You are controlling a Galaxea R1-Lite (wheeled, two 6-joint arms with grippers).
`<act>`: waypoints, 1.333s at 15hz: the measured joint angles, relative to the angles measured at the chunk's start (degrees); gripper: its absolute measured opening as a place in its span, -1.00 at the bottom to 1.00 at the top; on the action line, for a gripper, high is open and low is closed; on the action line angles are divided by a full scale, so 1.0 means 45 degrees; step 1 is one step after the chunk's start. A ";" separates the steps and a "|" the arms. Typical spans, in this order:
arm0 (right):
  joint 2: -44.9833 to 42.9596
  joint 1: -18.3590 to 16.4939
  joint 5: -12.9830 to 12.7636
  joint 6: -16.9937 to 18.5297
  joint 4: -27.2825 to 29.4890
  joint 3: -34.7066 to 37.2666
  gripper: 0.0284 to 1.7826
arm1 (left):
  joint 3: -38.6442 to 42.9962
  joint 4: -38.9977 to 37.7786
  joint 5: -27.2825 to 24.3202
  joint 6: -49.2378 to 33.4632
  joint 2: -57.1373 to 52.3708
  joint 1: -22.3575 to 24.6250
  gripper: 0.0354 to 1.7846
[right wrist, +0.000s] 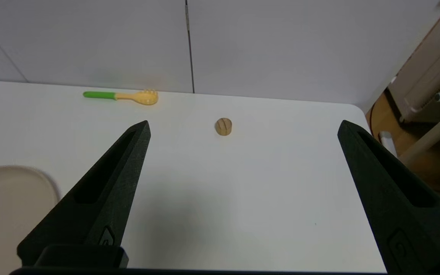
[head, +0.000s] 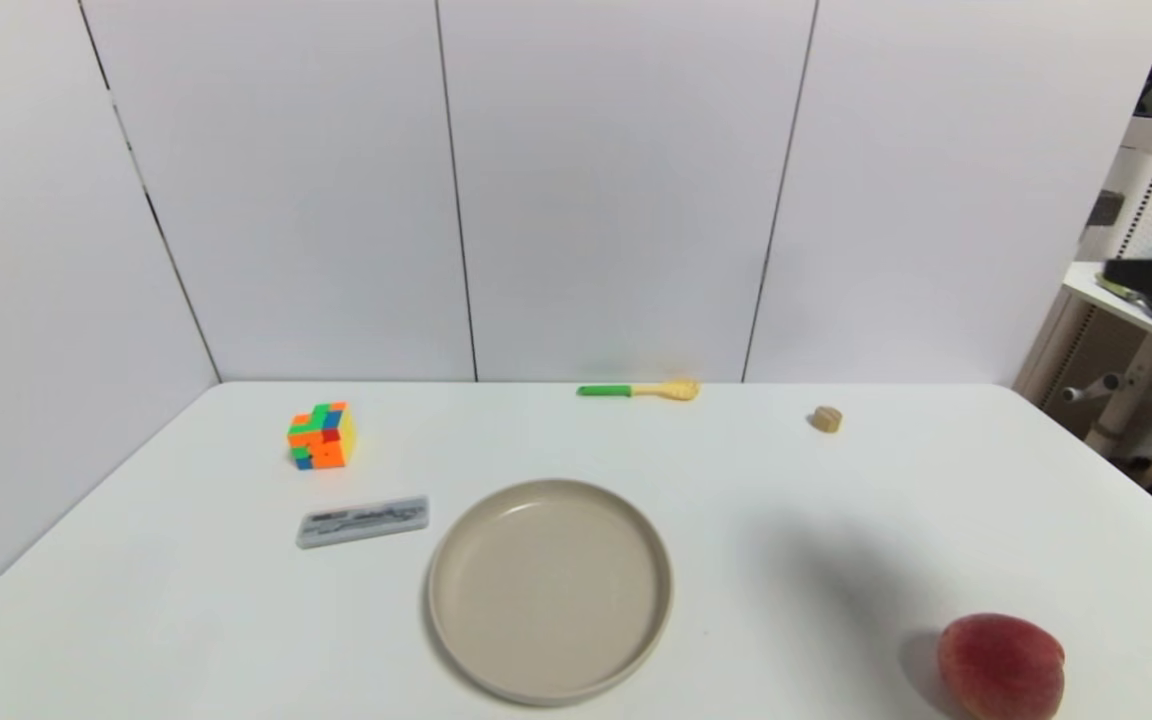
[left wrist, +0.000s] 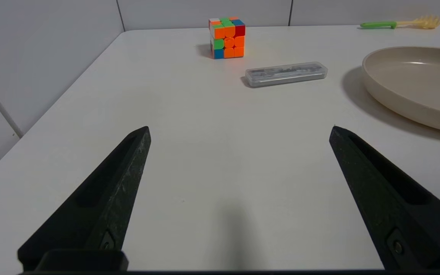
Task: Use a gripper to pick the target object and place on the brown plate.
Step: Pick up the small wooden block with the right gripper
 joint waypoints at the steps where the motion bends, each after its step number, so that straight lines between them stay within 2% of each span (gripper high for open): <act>1: 0.1669 -0.0035 0.0000 -0.0027 0.0767 -0.1631 0.90 | 0.0000 -0.0005 -0.0005 0.0005 0.0000 0.0000 0.89; 5: 0.7396 -0.0165 0.0087 -0.0165 0.3822 -0.6867 0.90 | 0.0000 -0.0005 0.0000 0.0000 0.0000 0.0000 0.89; 8: 1.0606 -0.0152 0.0219 -0.0271 0.5440 -0.9360 0.90 | 0.0000 -0.0005 -0.0005 0.0000 0.0000 0.0000 0.89; 11: 1.2413 -0.0098 0.1054 -0.0504 0.5567 -1.0053 0.90 | 0.0000 0.0000 0.0000 0.0000 0.0000 0.0000 0.89; 16: 1.3637 0.0100 0.1140 -0.0509 0.5348 -1.0180 0.90 | 0.0000 0.0000 -0.0005 0.0000 0.0000 0.0000 0.89; 20: 1.4176 0.0233 0.1040 -0.0539 0.4435 -1.0210 0.90 | 0.0000 0.0000 -0.0005 0.0000 0.0000 0.0000 0.89</act>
